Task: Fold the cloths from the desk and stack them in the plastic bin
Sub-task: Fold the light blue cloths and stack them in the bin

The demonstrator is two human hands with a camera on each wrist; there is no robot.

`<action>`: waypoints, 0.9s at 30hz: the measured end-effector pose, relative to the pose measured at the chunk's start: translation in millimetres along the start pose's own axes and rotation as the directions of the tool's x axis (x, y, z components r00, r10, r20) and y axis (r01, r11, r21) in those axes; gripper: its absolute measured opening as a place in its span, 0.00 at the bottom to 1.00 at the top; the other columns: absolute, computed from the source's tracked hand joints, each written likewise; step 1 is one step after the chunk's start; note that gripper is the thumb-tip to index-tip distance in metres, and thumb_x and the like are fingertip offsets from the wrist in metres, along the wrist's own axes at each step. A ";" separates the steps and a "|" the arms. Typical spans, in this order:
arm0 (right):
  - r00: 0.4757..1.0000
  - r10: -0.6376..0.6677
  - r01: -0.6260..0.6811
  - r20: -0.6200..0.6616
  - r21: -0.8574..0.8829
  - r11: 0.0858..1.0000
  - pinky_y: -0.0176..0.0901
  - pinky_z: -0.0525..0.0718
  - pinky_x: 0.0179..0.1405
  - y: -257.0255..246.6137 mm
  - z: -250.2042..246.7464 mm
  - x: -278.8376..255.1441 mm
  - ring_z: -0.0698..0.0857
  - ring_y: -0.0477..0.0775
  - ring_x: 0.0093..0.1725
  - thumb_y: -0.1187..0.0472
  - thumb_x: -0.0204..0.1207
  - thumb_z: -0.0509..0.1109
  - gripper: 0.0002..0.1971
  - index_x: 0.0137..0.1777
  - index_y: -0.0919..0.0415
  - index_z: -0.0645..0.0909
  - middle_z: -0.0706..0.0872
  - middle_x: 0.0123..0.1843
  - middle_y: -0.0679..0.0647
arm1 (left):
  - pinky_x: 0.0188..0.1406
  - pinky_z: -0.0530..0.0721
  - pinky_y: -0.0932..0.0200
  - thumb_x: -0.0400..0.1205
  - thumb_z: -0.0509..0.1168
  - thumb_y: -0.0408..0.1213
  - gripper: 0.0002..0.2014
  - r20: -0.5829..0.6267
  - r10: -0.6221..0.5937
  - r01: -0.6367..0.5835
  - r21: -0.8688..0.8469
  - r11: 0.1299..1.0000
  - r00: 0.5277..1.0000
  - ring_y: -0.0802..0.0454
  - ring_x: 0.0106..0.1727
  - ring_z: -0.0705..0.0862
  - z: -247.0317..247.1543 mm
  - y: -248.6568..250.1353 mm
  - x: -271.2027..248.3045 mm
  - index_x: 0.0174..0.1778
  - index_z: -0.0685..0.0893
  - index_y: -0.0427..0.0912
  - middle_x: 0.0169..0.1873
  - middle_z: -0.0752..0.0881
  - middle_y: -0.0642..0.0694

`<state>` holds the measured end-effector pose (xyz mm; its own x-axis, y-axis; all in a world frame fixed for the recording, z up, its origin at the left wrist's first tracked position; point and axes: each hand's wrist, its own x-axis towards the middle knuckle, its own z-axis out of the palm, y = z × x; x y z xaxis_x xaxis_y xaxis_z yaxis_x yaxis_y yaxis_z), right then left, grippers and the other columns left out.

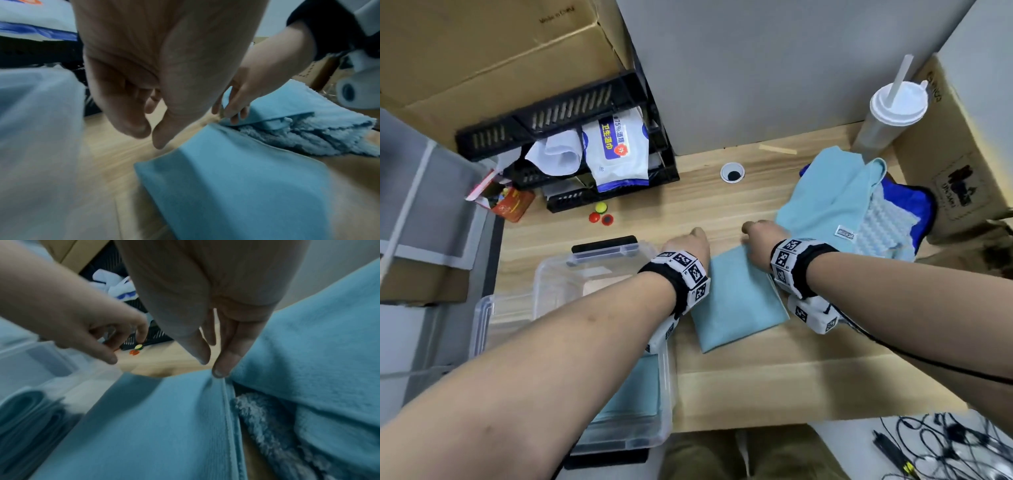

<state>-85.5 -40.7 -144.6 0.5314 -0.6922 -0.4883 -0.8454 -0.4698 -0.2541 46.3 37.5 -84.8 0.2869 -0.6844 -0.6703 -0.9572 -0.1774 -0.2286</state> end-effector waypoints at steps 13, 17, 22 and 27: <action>0.903 -0.255 0.301 0.346 -0.084 0.950 0.51 0.83 0.55 0.5 34.5 -28.1 0.83 0.60 0.55 0.53 0.68 0.73 0.24 0.66 0.52 0.76 0.76 0.63 0.52 | 0.49 0.87 0.44 0.71 0.67 0.46 0.11 0.347 0.163 -0.225 0.147 0.963 0.924 0.45 0.43 0.82 98.2 40.7 61.6 0.47 0.85 0.50 0.37 0.77 0.47; 0.890 -0.407 0.419 0.208 -0.016 0.908 0.52 0.84 0.48 2.6 36.3 -43.5 0.83 0.57 0.48 0.44 0.60 0.78 0.26 0.56 0.49 0.75 0.75 0.55 0.48 | 0.45 0.87 0.46 0.72 0.68 0.38 0.06 0.225 0.189 -0.207 0.059 0.977 0.956 0.43 0.41 0.85 47.9 34.4 7.6 0.36 0.76 0.43 0.35 0.80 0.45; 0.832 -0.417 0.517 0.366 -0.235 0.823 0.50 0.79 0.54 4.9 46.7 -61.4 0.75 0.54 0.59 0.39 0.48 0.85 0.43 0.63 0.51 0.73 0.73 0.60 0.50 | 0.31 0.82 0.60 0.75 0.71 0.40 0.10 0.258 0.212 -0.207 -0.045 0.977 0.943 0.53 0.30 0.79 63.0 40.7 -4.9 0.33 0.77 0.43 0.28 0.77 0.50; 0.870 -0.437 0.490 0.231 -0.291 0.822 0.54 0.82 0.54 6.5 58.2 -72.9 0.77 0.58 0.60 0.60 0.62 0.76 0.24 0.58 0.56 0.75 0.75 0.59 0.53 | 0.42 0.89 0.52 0.62 0.77 0.51 0.18 0.261 0.272 -0.260 -0.081 0.962 0.926 0.47 0.38 0.86 74.7 44.6 -7.5 0.37 0.79 0.46 0.37 0.86 0.46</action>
<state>-132.8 38.6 -159.3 0.8188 -0.2705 -0.5063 -0.4190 -0.8845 -0.2051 4.2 87.6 -142.7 0.0154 -0.4972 -0.8675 -0.9987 -0.0500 0.0109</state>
